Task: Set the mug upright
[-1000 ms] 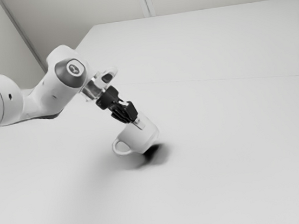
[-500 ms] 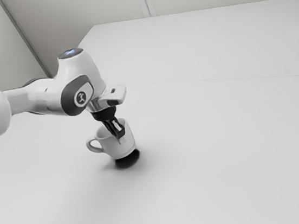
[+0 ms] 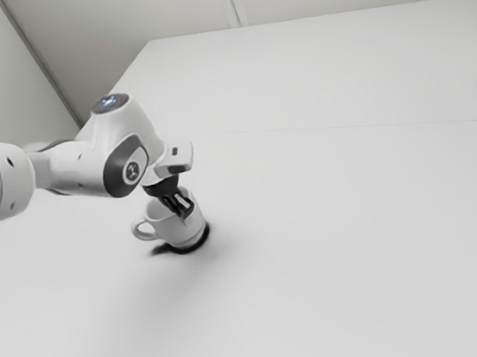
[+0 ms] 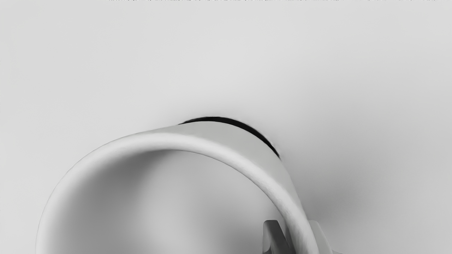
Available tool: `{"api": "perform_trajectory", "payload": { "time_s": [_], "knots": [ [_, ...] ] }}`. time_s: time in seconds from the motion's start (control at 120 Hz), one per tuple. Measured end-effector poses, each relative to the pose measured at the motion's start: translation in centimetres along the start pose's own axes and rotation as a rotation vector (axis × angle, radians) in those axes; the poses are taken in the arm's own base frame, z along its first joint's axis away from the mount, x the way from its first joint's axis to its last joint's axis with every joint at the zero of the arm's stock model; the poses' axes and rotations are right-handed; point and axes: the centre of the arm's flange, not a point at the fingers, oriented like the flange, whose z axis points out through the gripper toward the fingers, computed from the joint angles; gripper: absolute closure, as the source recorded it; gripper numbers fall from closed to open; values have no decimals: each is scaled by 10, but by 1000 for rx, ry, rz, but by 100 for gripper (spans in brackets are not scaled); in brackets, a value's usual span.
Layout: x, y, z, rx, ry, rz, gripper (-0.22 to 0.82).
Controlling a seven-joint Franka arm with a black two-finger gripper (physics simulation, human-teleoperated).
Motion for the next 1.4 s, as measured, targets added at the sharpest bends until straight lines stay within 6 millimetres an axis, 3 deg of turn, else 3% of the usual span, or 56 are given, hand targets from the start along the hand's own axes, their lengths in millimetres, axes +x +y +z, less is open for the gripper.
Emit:
{"api": "perform_trajectory", "payload": {
  "time_s": [0.275, 0.533, 0.842, 0.875, 1.075, 1.258, 1.4],
  "knots": [
    [7, 3, 2, 68, 21, 57, 74],
    [-32, 17, 15, 45, -14, 46, 76],
    [-34, 21, 18, 48, -14, 11, 78],
    [-34, 21, 18, 47, -15, 7, 75],
    [-33, 23, 14, 30, -9, 0, 34],
    [-18, 21, -17, 46, 51, 7, 15],
    [40, -7, -94, 75, 111, -28, 9]
  ]
}}
